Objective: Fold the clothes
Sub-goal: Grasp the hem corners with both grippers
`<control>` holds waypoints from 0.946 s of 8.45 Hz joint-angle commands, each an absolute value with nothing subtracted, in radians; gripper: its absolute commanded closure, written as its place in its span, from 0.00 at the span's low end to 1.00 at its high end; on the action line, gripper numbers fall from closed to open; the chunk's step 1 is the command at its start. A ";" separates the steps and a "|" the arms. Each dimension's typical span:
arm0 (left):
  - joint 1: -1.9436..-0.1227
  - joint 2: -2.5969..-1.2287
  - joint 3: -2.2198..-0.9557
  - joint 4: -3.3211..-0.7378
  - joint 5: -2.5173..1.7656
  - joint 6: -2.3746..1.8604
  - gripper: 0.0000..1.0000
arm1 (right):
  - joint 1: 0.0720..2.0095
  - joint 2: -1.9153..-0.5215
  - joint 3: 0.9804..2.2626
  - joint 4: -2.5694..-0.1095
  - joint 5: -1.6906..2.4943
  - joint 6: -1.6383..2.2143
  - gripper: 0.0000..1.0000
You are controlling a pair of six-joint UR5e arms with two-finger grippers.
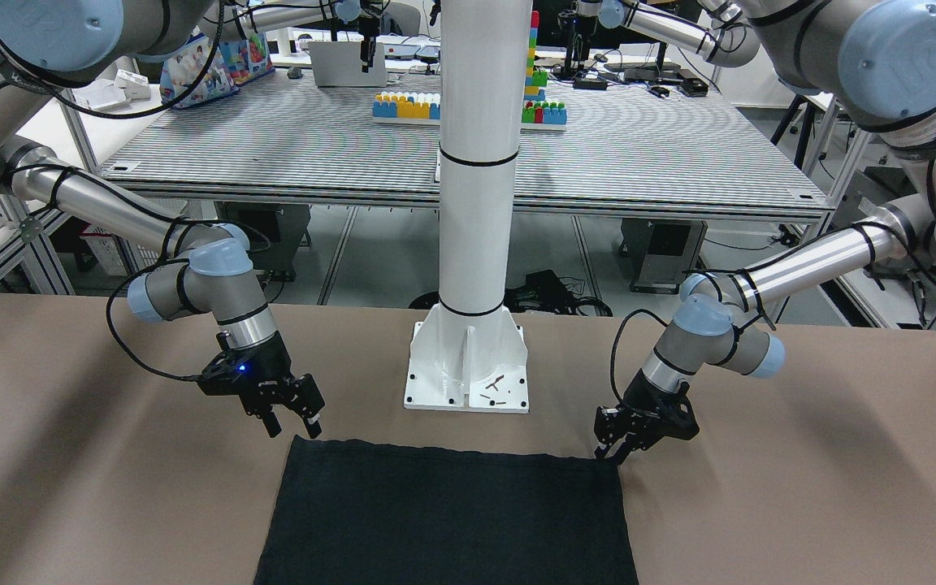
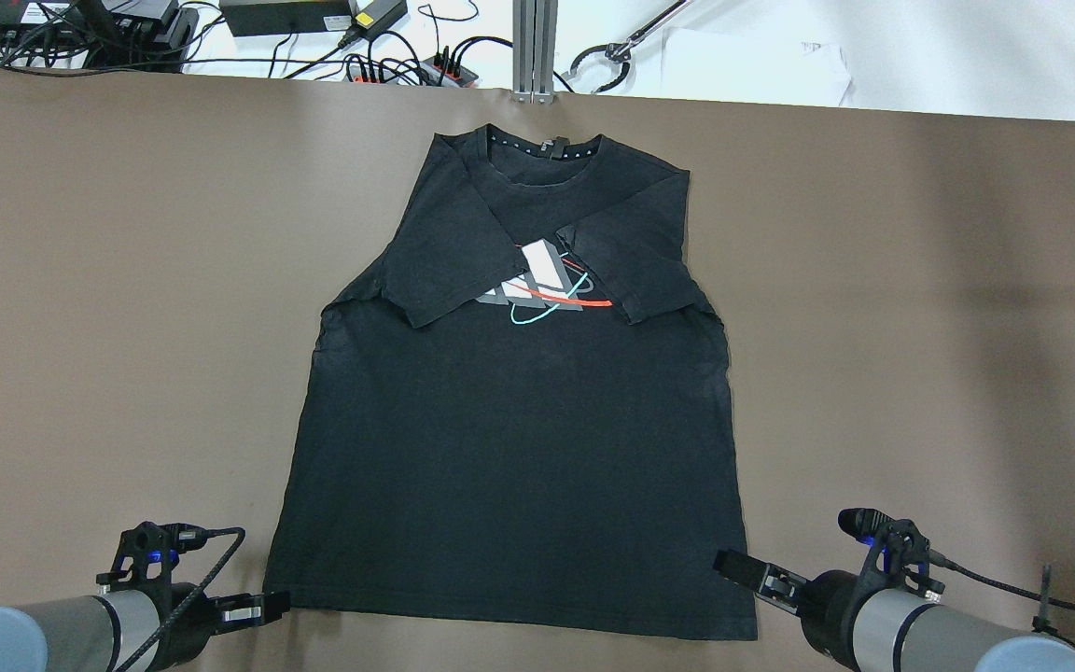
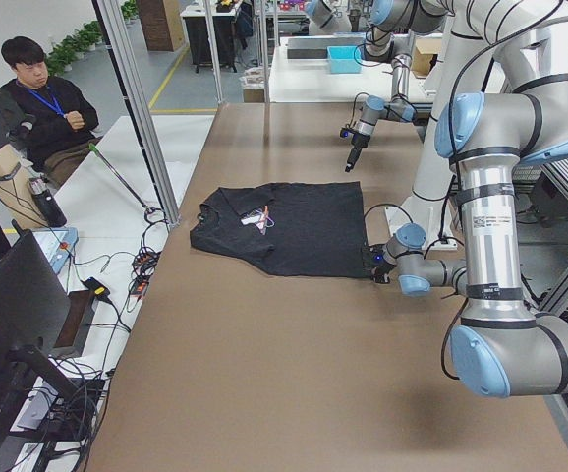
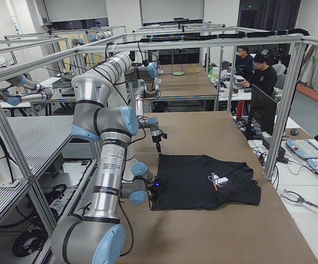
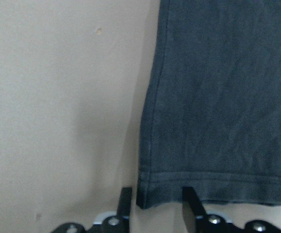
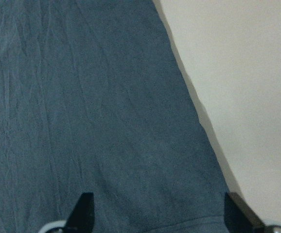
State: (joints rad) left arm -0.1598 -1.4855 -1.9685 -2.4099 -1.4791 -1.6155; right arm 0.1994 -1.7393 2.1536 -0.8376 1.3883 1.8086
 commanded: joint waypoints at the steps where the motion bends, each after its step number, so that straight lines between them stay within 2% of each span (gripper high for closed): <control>1: -0.161 -1.488 -1.968 -2.410 -1.479 -1.615 0.74 | 0.199 -1.740 2.152 -0.838 1.388 1.809 0.06; 3: -0.163 -1.488 -1.968 -2.410 -1.477 -1.615 0.97 | 0.199 -1.740 2.152 -0.838 1.388 1.807 0.06; 4: -0.164 -1.488 -1.970 -2.410 -1.476 -1.615 1.00 | 0.199 -1.741 2.149 -0.839 1.388 1.807 0.06; 6: -0.163 -1.491 -1.968 -2.408 -1.476 -1.614 1.00 | 0.199 -1.762 2.126 -0.850 1.390 1.807 0.06; 8: -0.163 -1.494 -1.968 -2.408 -1.476 -1.614 1.00 | 0.172 -1.792 2.092 -0.850 1.388 1.813 0.11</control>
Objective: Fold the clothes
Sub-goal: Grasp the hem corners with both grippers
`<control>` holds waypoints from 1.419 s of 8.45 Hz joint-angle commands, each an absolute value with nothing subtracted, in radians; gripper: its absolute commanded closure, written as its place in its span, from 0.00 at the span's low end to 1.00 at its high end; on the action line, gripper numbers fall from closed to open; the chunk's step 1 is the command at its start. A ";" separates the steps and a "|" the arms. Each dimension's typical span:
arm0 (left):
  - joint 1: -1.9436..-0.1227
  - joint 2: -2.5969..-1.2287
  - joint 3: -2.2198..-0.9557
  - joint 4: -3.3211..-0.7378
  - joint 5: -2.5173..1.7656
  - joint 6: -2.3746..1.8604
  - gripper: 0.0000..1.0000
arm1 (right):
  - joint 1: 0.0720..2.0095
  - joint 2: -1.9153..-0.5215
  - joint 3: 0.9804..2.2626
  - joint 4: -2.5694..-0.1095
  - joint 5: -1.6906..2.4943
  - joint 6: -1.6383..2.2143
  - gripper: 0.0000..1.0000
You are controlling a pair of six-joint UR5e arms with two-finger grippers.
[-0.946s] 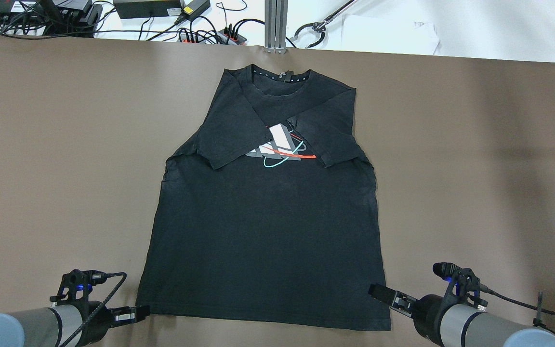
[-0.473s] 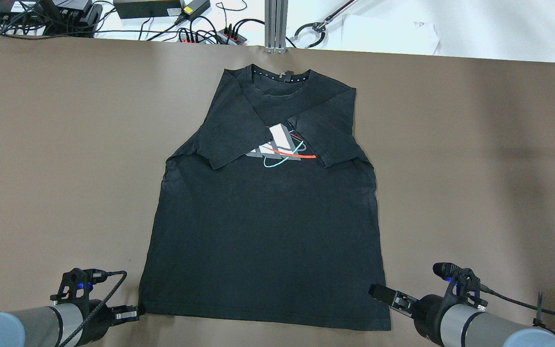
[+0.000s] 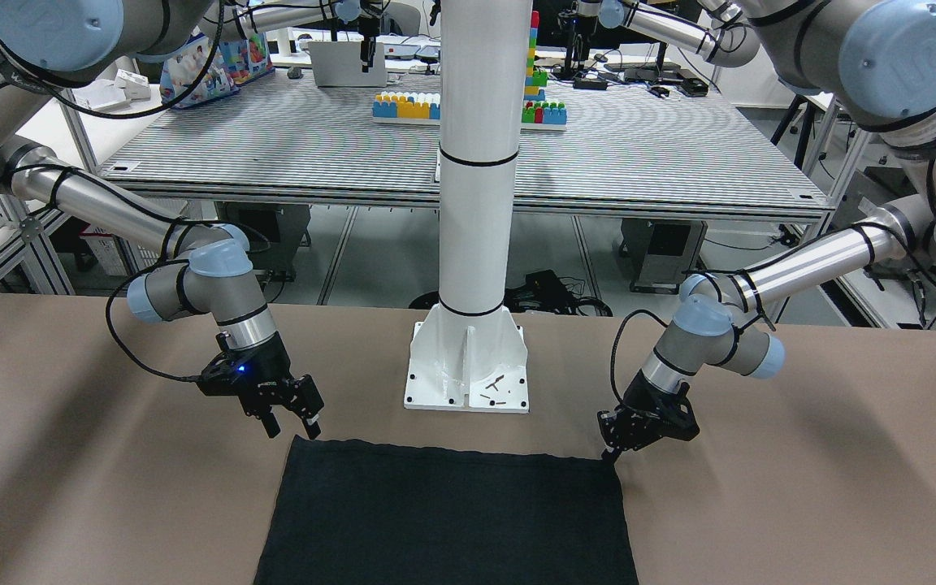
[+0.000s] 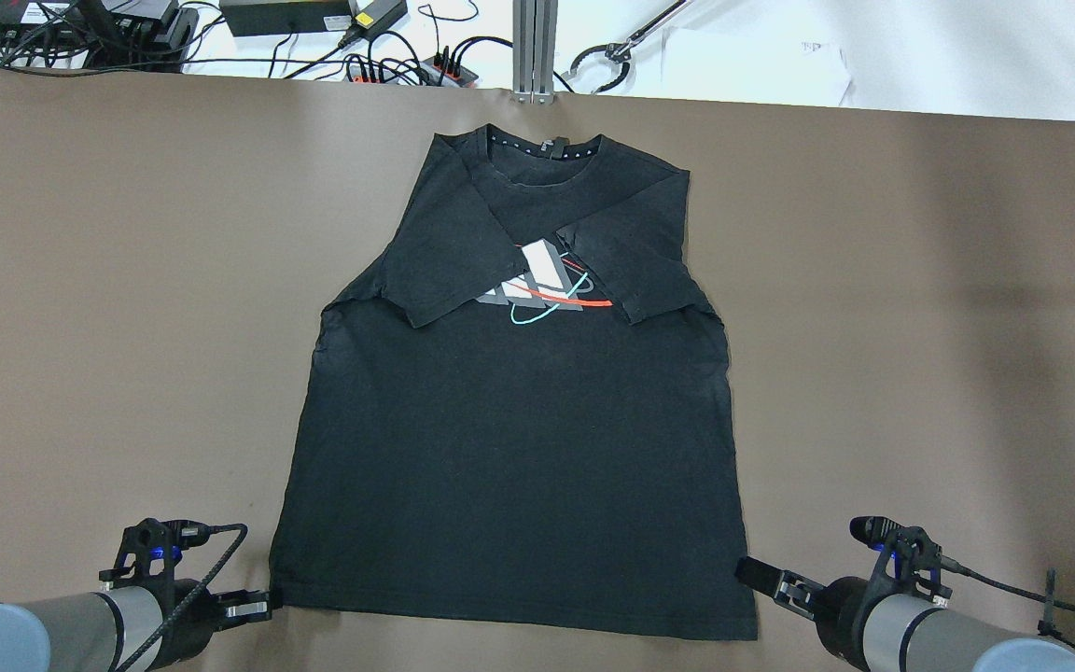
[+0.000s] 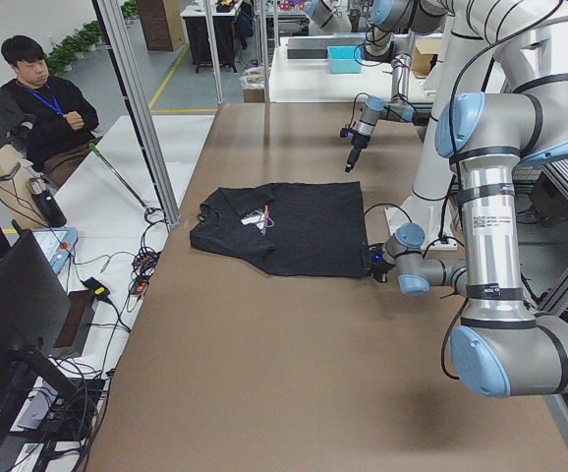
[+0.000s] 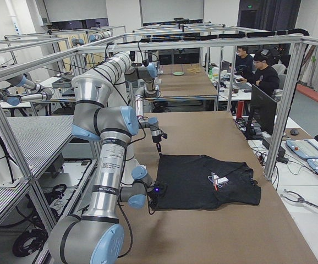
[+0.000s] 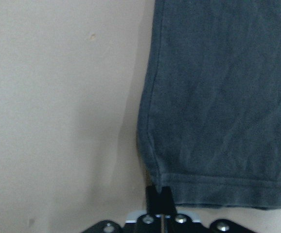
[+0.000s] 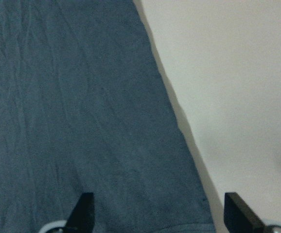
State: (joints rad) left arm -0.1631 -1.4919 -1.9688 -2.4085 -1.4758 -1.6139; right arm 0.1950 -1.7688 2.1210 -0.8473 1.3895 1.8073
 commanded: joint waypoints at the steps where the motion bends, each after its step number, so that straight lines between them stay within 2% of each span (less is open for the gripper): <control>1: -0.163 -1.496 -1.968 -2.408 -1.476 -1.614 1.00 | 0.148 -1.789 2.068 -0.848 1.361 1.839 0.20; 3: -0.163 -1.496 -1.970 -2.408 -1.476 -1.614 1.00 | 0.085 -1.784 2.066 -0.850 1.293 1.842 0.28; 4: -0.163 -1.496 -1.970 -2.408 -1.476 -1.614 1.00 | 0.066 -1.778 2.065 -0.850 1.276 1.842 0.36; 7: -0.163 -1.494 -1.971 -2.408 -1.476 -1.614 1.00 | 0.031 -1.763 2.065 -0.850 1.247 1.844 0.38; 9: -0.163 -1.496 -1.973 -2.408 -1.476 -1.614 1.00 | 0.021 -1.755 2.065 -0.860 1.236 1.842 0.48; 12: -0.163 -1.496 -1.971 -2.408 -1.476 -1.612 1.00 | 0.023 -1.755 2.065 -0.864 1.235 1.841 0.52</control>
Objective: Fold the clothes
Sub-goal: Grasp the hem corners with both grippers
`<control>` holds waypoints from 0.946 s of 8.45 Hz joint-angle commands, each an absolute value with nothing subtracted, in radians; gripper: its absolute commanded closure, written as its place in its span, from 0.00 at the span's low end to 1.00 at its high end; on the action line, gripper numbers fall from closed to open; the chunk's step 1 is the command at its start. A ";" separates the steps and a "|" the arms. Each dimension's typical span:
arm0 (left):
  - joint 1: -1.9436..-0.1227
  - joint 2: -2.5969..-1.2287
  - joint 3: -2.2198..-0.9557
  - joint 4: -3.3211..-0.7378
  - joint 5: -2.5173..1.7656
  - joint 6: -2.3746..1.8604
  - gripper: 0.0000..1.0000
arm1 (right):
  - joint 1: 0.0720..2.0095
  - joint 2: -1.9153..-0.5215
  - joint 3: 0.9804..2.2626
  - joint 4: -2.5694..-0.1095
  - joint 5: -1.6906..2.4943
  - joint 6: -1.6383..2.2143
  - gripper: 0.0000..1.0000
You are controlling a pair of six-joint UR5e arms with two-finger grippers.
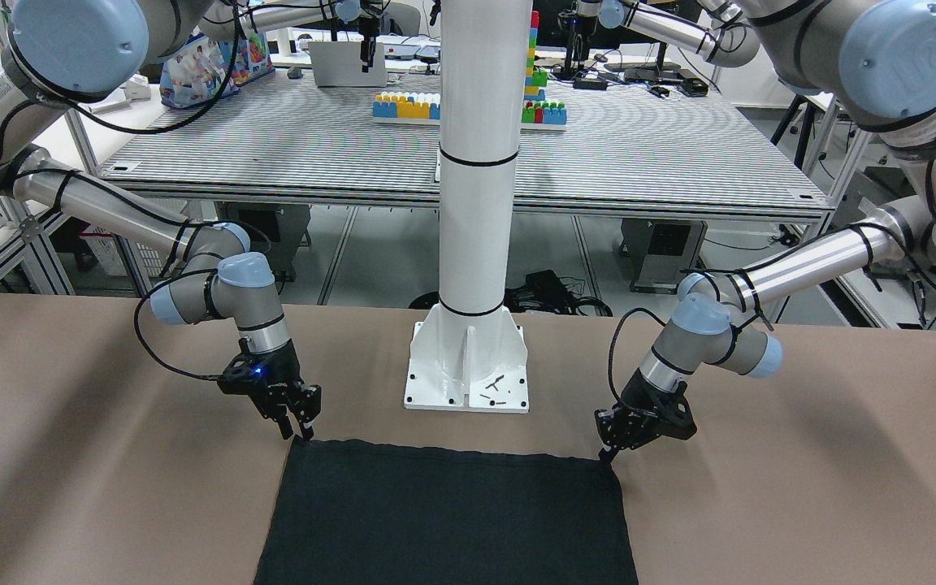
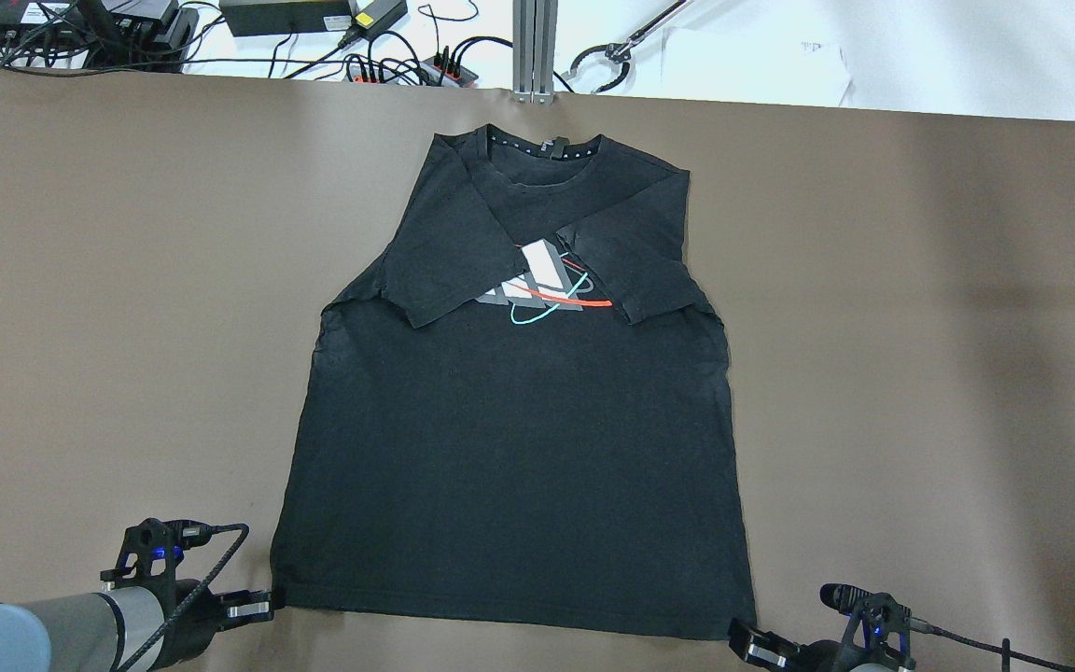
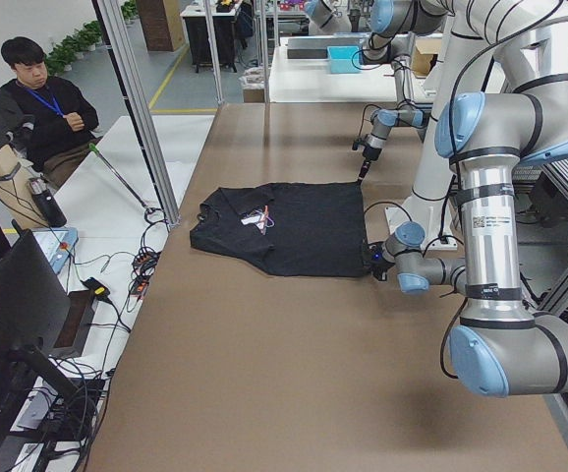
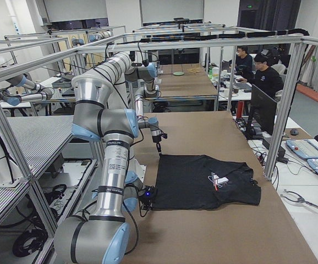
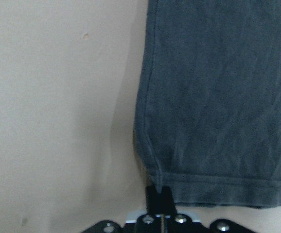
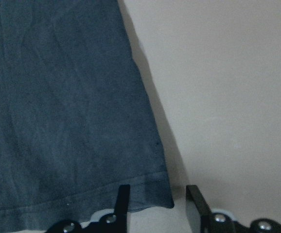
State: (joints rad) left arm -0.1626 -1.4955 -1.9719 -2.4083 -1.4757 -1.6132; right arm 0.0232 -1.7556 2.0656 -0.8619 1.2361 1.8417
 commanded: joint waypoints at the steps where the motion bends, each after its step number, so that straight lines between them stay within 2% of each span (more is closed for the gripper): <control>1: -0.163 -1.496 -1.974 -2.410 -1.476 -1.612 1.00 | 0.023 -1.755 2.060 -0.865 1.236 1.839 0.53; 8: -0.163 -1.496 -1.976 -2.410 -1.476 -1.611 1.00 | 0.026 -1.735 2.042 -0.865 1.236 1.836 0.65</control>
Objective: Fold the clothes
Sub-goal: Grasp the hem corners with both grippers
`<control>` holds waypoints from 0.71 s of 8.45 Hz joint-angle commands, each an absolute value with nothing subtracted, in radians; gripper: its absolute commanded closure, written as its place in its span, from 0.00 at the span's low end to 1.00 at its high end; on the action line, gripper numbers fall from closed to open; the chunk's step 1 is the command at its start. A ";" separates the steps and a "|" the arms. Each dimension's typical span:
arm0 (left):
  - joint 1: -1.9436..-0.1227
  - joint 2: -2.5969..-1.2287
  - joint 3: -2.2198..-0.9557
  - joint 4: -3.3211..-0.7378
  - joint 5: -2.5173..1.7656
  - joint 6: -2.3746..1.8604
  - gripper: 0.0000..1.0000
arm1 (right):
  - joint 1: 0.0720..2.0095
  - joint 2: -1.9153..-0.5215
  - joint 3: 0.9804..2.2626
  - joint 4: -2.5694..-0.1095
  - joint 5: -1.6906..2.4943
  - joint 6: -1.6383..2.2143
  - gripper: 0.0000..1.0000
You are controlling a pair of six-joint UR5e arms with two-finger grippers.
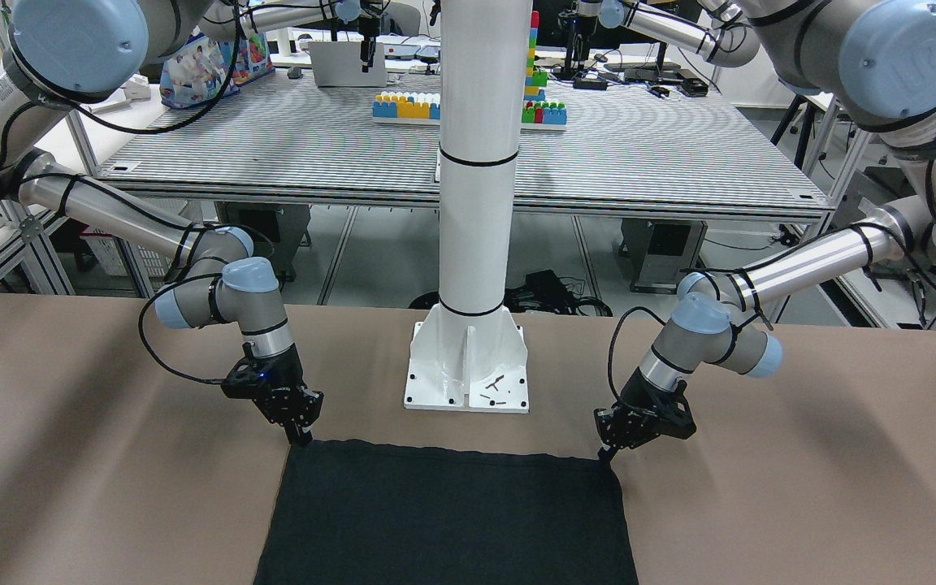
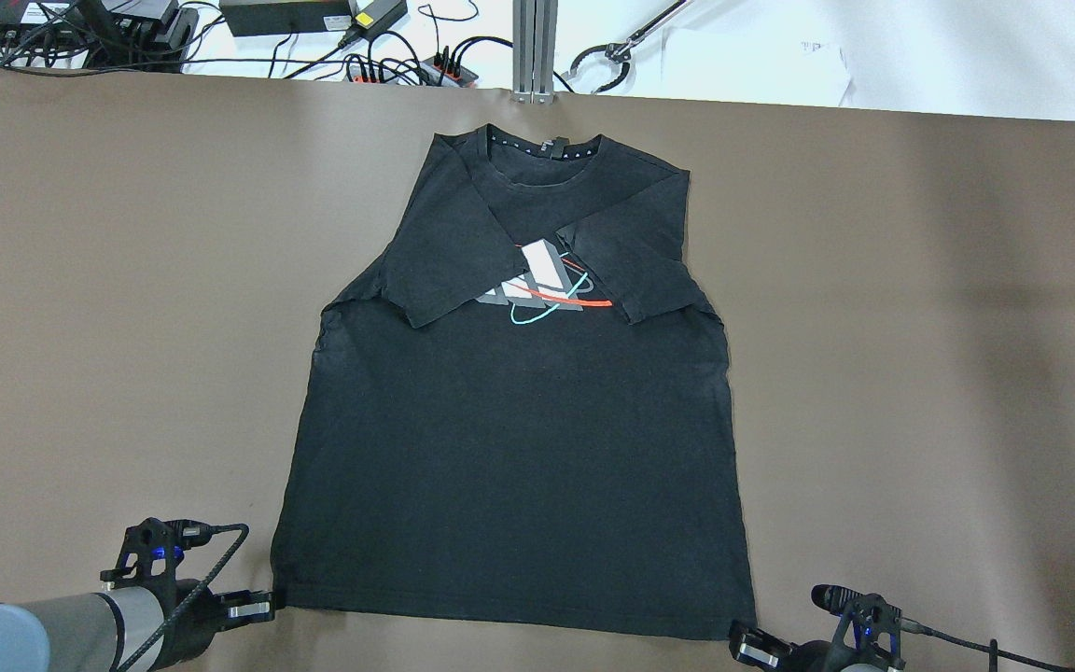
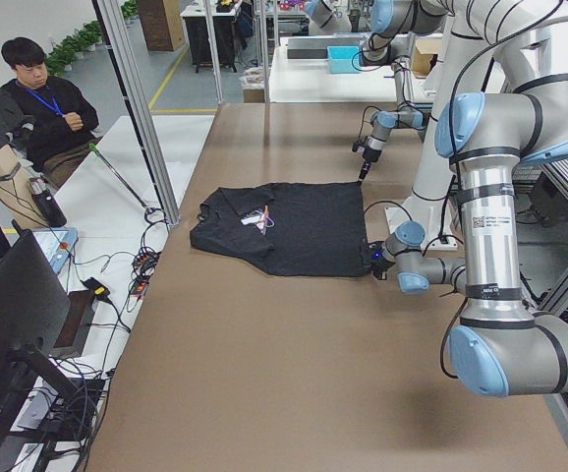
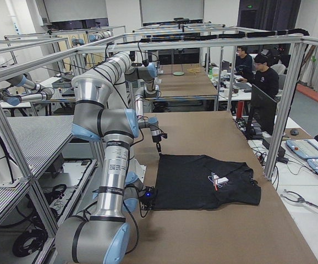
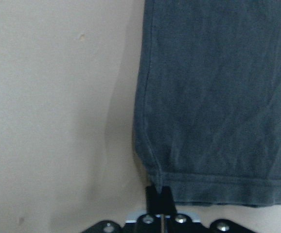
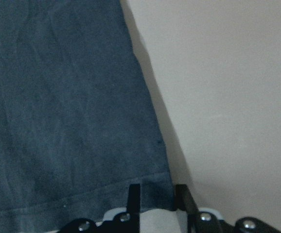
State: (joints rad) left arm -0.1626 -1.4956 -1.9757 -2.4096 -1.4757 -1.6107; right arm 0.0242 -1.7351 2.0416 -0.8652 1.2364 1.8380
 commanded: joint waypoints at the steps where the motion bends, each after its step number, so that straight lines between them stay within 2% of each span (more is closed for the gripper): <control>1: -0.163 -1.497 -1.976 -2.410 -1.476 -1.611 1.00 | 0.031 -1.741 2.045 -0.865 1.238 1.836 0.65; 3: -0.163 -1.496 -1.976 -2.410 -1.476 -1.611 1.00 | 0.032 -1.744 2.048 -0.865 1.236 1.836 0.72; 4: -0.163 -1.497 -1.976 -2.410 -1.476 -1.611 1.00 | 0.032 -1.746 2.048 -0.865 1.236 1.833 0.83; 5: -0.163 -1.497 -1.979 -2.410 -1.476 -1.609 1.00 | 0.032 -1.746 2.048 -0.865 1.233 1.833 1.00; 6: -0.167 -1.508 -1.980 -2.410 -1.479 -1.609 1.00 | 0.032 -1.746 2.049 -0.865 1.233 1.833 1.00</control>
State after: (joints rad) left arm -0.1629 -1.4975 -1.9774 -2.4099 -1.4758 -1.6100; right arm 0.0320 -1.7449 2.0477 -0.8652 1.2350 1.8339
